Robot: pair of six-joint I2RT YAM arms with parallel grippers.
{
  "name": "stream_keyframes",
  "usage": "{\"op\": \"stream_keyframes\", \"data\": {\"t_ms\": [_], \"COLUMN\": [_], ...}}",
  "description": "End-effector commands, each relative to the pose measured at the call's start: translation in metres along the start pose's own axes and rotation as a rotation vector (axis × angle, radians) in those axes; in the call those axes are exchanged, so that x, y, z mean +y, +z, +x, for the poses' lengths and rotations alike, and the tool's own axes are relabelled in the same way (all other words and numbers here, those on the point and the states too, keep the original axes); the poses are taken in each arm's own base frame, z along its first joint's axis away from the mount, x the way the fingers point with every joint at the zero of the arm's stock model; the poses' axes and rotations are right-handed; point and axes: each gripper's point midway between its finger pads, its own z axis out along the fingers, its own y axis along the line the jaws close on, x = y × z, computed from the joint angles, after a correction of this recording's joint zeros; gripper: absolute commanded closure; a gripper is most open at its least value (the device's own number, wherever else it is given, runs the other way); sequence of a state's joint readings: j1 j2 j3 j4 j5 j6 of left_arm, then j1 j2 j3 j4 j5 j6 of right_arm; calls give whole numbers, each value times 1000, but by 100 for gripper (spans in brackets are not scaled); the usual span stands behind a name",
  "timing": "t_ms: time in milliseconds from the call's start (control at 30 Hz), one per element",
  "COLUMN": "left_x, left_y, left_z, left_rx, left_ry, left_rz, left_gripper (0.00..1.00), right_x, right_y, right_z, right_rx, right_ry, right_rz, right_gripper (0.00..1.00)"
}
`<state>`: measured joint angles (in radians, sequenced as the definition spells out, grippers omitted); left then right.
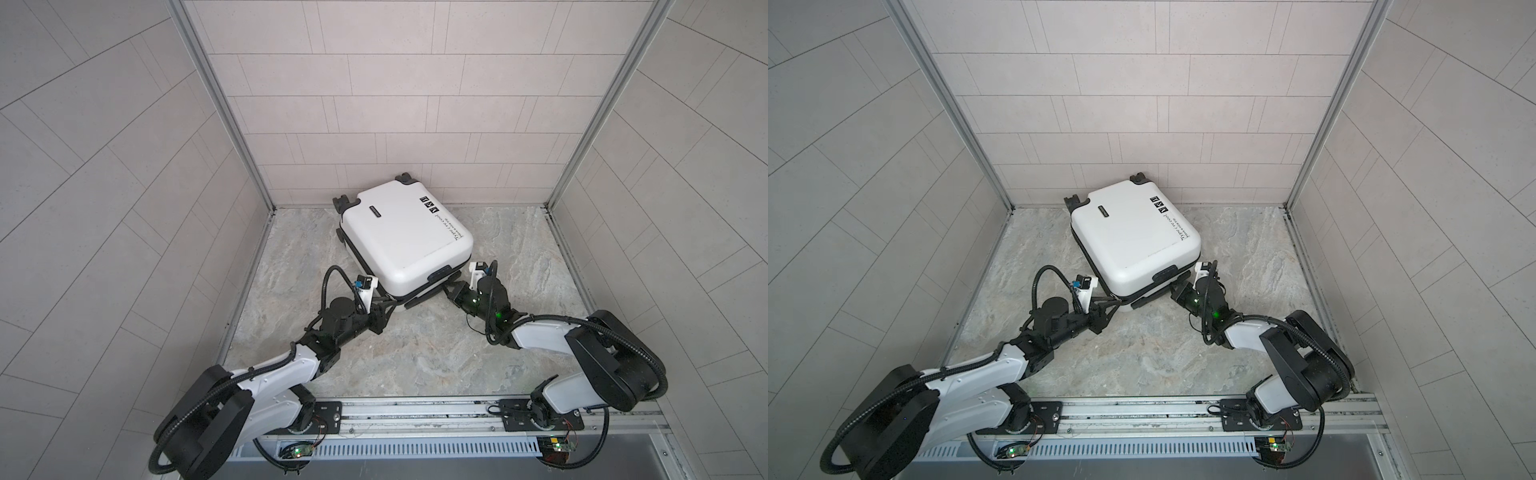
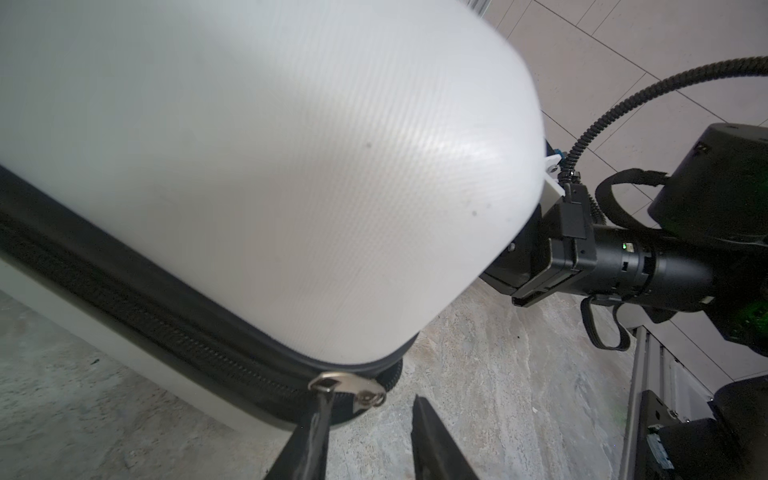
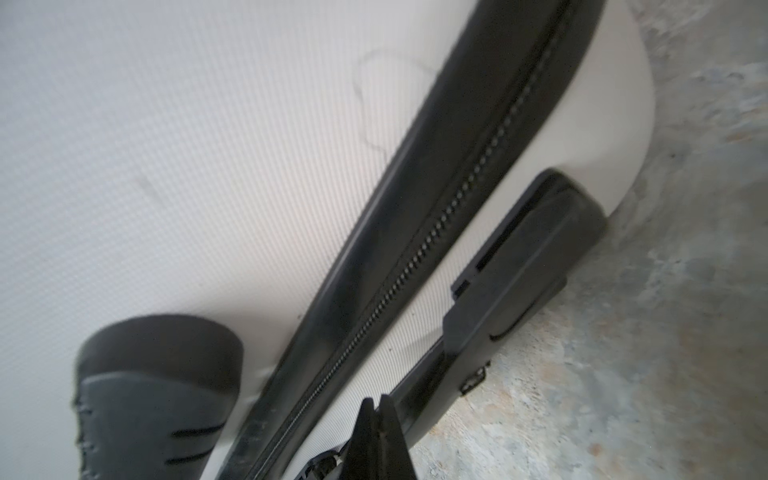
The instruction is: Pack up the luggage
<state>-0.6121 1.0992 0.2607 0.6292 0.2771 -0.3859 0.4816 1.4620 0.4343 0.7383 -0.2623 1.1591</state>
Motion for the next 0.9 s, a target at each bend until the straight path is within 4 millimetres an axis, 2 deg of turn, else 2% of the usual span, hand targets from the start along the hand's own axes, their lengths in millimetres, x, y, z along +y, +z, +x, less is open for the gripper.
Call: {"op": "stream_keyframes", "data": {"t_ms": [0,433,567,633,800,867], "left_x": [0,13,15,16,24,27], "left_y": [-1,0,-5,-9,-20,-22], "left_z": [-12,-4,-6,-9,-15,-17], "left_rx": [-29,-4,-14,-24,-55,-66], "left_ry": [17,16,14,11,-16,-41], "left_rz": [-24,-79,-87,-93,-126,-132], "left_gripper": [61,61,57,51,36,34], "right_x": [12,0,-11,-15,-12,-9], "right_y": [-4,-11,-19,-23,-27,-26], "right_z": [-5,-2,-2,-2,-4,-5], "right_rx": [-22,-19,-18,-14,-16,-17], "right_ry": [-19,-17,-12,-12,-17,-13], "right_rz": [-38,-8,25,40,45,40], "right_gripper": [100,100,100,99,54,42]}}
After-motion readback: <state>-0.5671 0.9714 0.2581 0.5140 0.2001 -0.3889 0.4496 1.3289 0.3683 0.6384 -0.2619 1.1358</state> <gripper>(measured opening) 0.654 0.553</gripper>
